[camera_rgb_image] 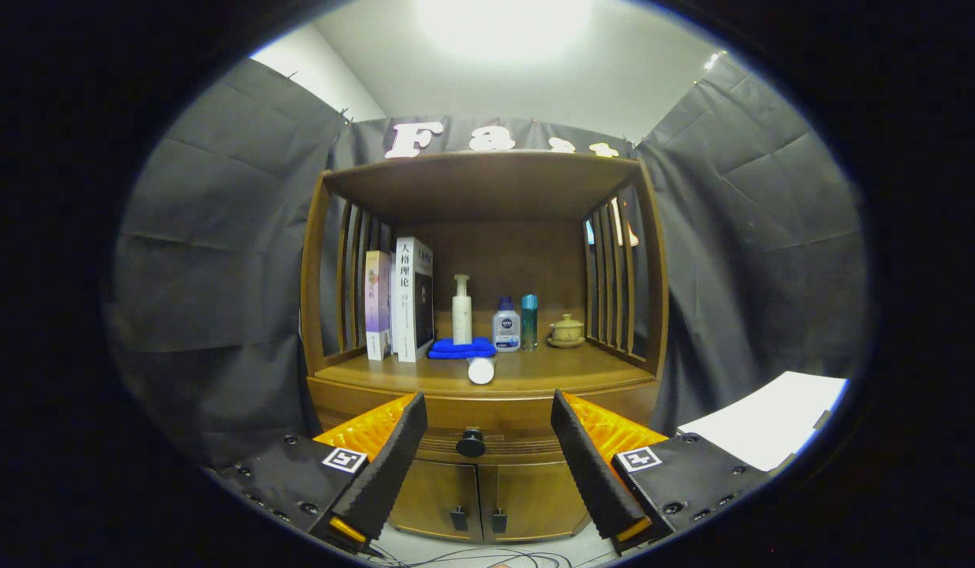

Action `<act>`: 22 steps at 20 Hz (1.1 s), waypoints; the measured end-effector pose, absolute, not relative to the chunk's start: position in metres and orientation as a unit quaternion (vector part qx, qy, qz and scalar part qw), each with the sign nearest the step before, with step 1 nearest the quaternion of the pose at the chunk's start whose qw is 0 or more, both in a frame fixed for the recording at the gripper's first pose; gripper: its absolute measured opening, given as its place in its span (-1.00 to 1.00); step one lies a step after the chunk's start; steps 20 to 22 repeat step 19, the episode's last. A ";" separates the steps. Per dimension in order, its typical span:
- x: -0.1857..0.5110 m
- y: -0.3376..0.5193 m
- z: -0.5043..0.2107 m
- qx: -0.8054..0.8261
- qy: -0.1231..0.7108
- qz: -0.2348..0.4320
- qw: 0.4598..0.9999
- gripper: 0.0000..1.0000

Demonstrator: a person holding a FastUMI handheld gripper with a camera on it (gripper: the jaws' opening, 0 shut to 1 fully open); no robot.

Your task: Pull open the drawer, take out the items inside it, and place them on the countertop above the cabinet.

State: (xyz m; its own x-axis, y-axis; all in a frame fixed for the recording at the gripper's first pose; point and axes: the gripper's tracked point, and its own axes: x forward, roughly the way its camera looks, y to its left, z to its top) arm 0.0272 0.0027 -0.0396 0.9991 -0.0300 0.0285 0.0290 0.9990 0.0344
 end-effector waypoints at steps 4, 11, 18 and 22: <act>0.003 -0.013 -0.021 0.038 -0.029 -0.023 0.999 0.96; -0.006 -0.027 0.014 0.024 -0.071 -0.033 0.997 0.95; -0.018 -0.033 0.033 0.041 -0.084 -0.022 0.995 0.95; -0.019 -0.033 0.033 0.040 -0.085 -0.020 0.995 0.95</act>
